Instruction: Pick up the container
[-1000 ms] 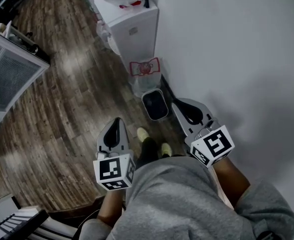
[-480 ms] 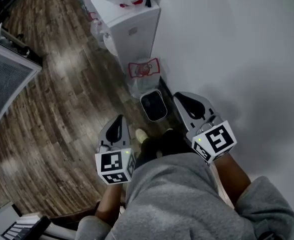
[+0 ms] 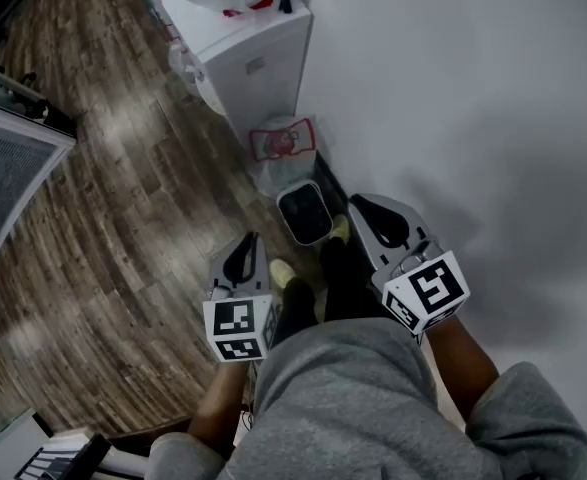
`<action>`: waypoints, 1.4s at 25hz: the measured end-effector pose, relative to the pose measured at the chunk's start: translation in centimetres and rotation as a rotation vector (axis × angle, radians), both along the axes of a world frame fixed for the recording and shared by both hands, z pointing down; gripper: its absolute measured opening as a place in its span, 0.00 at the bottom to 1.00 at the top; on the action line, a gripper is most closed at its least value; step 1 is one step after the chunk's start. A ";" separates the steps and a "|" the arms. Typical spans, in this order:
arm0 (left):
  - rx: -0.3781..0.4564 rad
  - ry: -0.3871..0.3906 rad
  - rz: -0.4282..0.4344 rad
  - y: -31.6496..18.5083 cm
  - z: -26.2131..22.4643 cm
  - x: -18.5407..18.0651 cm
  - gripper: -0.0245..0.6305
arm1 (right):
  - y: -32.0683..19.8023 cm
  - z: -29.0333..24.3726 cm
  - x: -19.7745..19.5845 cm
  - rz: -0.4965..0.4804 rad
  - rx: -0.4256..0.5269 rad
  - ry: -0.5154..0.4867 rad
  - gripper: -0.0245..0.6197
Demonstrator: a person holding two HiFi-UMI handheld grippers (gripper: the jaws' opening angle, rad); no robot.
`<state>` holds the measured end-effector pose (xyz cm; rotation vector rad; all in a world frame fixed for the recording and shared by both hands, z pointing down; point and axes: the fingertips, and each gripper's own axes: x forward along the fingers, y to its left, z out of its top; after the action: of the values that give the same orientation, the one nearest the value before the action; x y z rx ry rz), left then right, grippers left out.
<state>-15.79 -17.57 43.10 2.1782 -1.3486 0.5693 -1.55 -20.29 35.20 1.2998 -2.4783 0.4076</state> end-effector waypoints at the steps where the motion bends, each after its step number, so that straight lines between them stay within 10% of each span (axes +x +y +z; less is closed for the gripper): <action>1: -0.017 0.003 0.004 -0.3 0.8 0.4 0.06 | -0.1 0.6 0.1 0.000 -0.014 -0.003 0.09; 12: -0.167 -0.056 0.081 -3.8 14.2 3.9 0.28 | -0.8 11.7 1.3 -0.034 -0.211 -0.007 0.09; 35: -0.427 -0.164 0.223 -8.5 60.5 6.6 0.40 | -0.1 42.8 1.8 -0.108 -0.518 -0.049 0.09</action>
<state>-9.18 -26.09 103.56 1.9658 -0.9531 1.0374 0.29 -20.40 78.01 0.9469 -2.2468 0.9830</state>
